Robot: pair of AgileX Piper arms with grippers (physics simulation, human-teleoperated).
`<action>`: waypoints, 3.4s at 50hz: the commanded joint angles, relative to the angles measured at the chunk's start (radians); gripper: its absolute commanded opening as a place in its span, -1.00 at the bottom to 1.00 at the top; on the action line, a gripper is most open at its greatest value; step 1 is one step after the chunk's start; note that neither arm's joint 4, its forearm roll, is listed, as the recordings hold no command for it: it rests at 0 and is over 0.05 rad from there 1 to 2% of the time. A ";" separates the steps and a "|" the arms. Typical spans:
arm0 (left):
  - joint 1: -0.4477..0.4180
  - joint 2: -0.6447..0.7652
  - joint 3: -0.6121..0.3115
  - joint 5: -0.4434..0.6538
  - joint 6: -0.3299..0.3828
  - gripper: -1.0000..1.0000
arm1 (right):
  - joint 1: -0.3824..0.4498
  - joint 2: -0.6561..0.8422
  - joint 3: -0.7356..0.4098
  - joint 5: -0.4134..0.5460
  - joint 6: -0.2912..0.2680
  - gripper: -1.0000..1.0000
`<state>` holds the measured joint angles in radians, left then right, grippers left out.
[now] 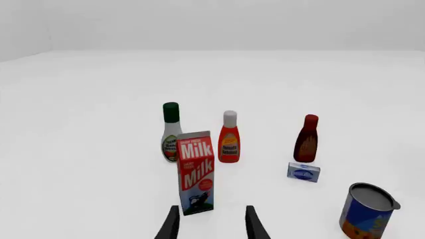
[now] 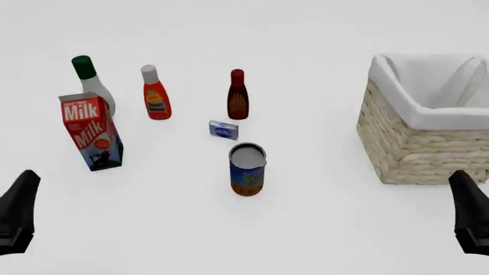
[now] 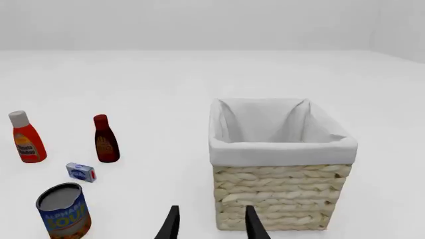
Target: Pick the ketchup and place it in the basket.
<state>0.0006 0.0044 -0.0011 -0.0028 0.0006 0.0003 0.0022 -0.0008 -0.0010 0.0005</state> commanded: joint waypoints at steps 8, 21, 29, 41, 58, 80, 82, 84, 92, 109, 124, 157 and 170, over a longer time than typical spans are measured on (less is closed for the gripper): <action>-0.001 0.281 -0.016 -0.210 0.022 1.00 | -0.009 -0.001 -0.001 -0.005 0.010 1.00; -0.041 0.480 -0.286 -0.111 0.098 1.00 | -0.010 -0.001 0.000 -0.006 0.022 1.00; -0.100 0.702 -0.543 -0.012 0.083 1.00 | 0.002 0.006 0.000 -0.003 0.007 1.00; -0.151 0.777 -0.646 -0.031 0.127 1.00 | 0.004 0.019 0.000 -0.010 0.008 1.00; -0.198 1.003 -0.855 -0.016 0.104 1.00 | 0.009 0.045 0.001 -0.027 0.008 1.00; -0.230 1.256 -1.045 0.017 0.094 1.00 | 0.012 0.074 0.001 -0.050 0.013 1.00; -0.225 1.263 -1.048 0.013 0.095 1.00 | 0.012 0.072 0.001 -0.049 0.014 1.00; -0.218 1.287 -1.060 0.014 0.095 1.00 | 0.012 0.073 0.001 -0.050 0.017 1.00; -0.200 1.372 -1.096 0.011 0.090 1.00 | 0.012 0.083 0.001 -0.059 0.021 1.00; -0.165 1.531 -1.173 -0.021 0.081 1.00 | 0.011 0.091 0.000 -0.064 0.027 1.00; -0.126 1.621 -1.223 -0.059 0.110 1.00 | 0.009 0.096 0.001 -0.069 0.027 1.00; -0.098 1.864 -1.347 -0.082 0.085 1.00 | 0.019 0.206 0.000 -0.153 0.038 1.00; -0.093 1.911 -1.343 -0.107 0.083 1.00 | 0.019 0.204 0.000 -0.149 0.043 1.00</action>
<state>-0.0986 1.8748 -1.3404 -0.0931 0.0850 0.0190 0.2005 -0.0004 -0.1467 0.0397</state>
